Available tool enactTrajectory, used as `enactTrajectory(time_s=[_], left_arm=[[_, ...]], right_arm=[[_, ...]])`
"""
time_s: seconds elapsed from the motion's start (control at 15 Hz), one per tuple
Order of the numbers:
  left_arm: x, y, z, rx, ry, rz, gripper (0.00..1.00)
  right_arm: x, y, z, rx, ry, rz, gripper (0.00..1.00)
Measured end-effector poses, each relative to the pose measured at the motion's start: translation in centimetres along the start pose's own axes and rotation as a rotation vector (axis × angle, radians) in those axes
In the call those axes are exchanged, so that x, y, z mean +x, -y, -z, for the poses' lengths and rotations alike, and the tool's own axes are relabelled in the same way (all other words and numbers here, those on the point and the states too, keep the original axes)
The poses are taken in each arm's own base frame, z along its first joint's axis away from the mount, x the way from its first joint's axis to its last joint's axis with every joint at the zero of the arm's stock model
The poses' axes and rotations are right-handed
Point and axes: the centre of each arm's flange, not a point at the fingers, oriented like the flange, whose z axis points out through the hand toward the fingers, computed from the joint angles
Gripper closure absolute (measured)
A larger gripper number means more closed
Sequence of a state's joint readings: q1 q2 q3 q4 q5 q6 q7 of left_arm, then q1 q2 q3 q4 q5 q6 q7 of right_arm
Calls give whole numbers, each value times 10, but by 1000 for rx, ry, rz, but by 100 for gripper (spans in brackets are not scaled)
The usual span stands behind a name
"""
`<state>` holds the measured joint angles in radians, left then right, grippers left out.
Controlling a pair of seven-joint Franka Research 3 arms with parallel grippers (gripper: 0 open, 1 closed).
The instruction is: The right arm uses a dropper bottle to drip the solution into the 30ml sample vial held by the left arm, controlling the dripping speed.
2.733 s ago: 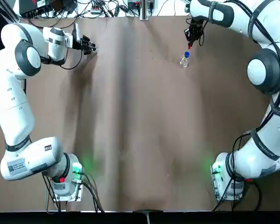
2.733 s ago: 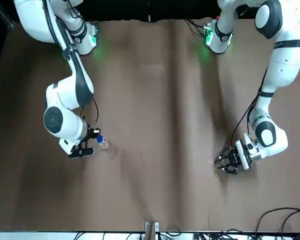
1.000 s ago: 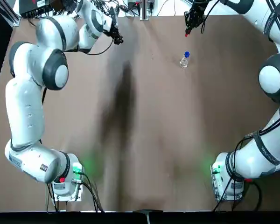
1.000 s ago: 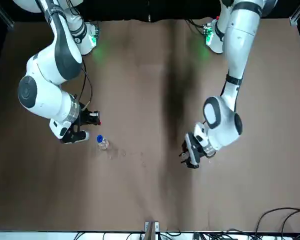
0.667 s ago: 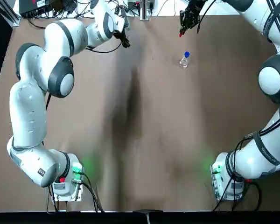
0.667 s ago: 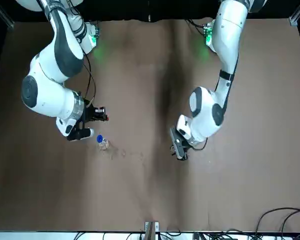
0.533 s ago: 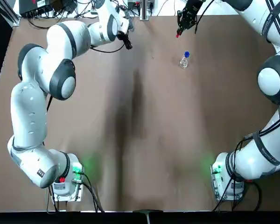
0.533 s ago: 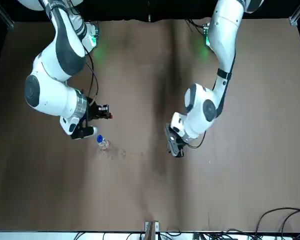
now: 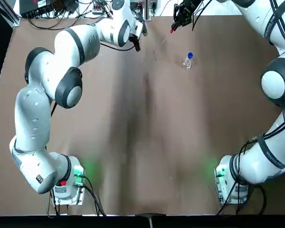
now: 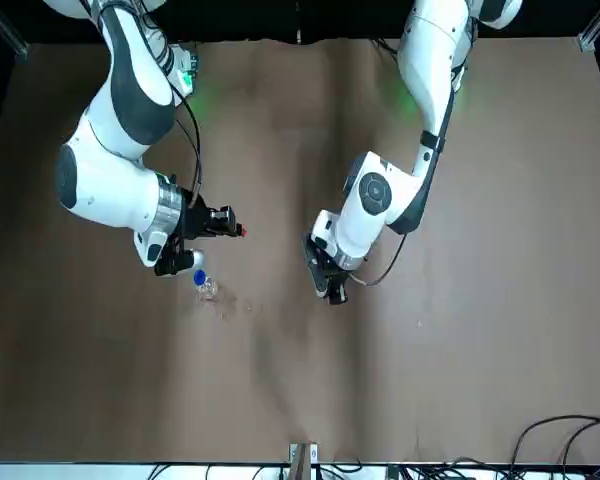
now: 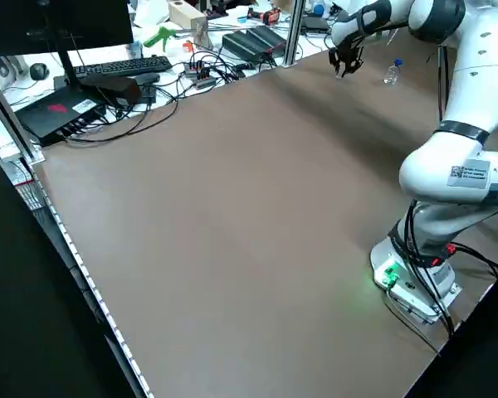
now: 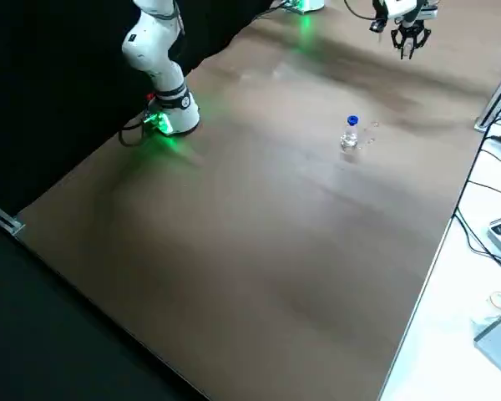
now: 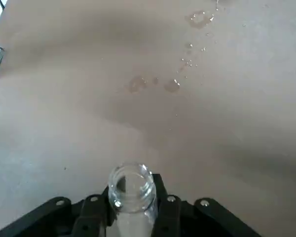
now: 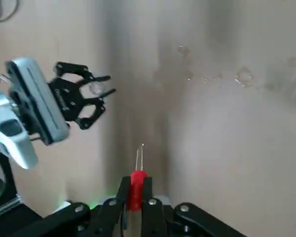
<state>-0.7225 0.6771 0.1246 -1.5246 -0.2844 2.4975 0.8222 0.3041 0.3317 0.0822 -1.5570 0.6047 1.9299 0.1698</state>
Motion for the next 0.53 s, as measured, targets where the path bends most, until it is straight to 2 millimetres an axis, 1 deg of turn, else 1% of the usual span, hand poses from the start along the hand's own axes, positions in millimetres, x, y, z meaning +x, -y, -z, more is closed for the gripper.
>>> enactTrajectory(time_s=[0.13,0.2,0.27,0.53], left_arm=[[0,-1,-1,-2,8,-6,70],[0,-2,-2,-2,10,-7,70],[2,-5,-3,-1,13,-16,70],[11,-15,-4,6,24,-57,70]], right_arm=[[5,2,1,28,-42,-9,87],[7,5,-2,34,-57,-8,87],[9,11,-14,41,-83,-3,87],[17,14,-38,54,-132,-10,87]])
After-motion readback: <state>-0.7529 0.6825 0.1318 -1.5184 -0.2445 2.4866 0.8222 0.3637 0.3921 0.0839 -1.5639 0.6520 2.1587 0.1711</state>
